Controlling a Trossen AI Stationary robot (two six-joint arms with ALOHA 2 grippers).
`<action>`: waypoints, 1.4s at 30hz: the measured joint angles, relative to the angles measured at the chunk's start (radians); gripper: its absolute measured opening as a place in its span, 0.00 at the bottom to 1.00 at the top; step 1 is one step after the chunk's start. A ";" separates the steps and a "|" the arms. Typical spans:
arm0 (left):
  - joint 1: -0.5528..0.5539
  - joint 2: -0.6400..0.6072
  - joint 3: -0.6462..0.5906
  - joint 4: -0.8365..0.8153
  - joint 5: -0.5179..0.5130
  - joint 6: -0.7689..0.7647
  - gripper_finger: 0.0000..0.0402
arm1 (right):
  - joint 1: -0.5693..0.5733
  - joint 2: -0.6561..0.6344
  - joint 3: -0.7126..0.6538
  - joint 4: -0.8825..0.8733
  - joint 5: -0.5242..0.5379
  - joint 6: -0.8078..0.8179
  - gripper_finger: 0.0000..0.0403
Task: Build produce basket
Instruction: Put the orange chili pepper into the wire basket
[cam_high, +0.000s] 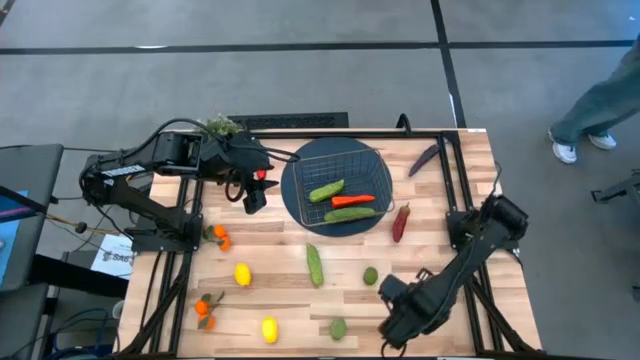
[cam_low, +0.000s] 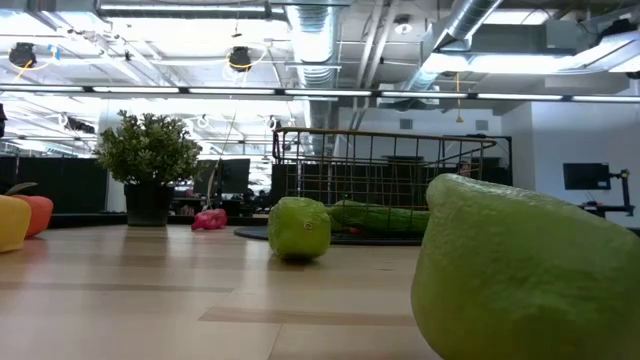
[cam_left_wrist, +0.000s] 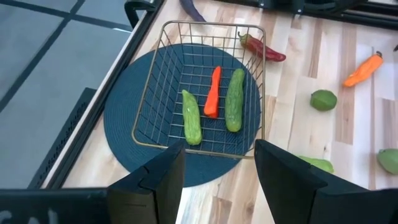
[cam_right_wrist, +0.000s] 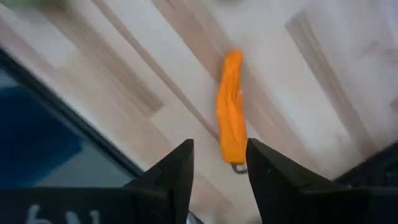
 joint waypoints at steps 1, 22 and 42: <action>0.000 0.000 0.000 0.002 0.000 -0.004 0.45 | 0.000 0.015 -0.006 0.009 -0.010 -0.015 0.42; 0.000 0.000 0.000 0.002 0.026 -0.034 0.45 | -0.040 -0.118 -0.457 0.506 -0.012 -0.045 0.43; 0.000 0.000 0.000 0.002 0.026 -0.061 0.45 | -0.054 -0.120 -0.651 0.755 -0.052 -0.051 0.40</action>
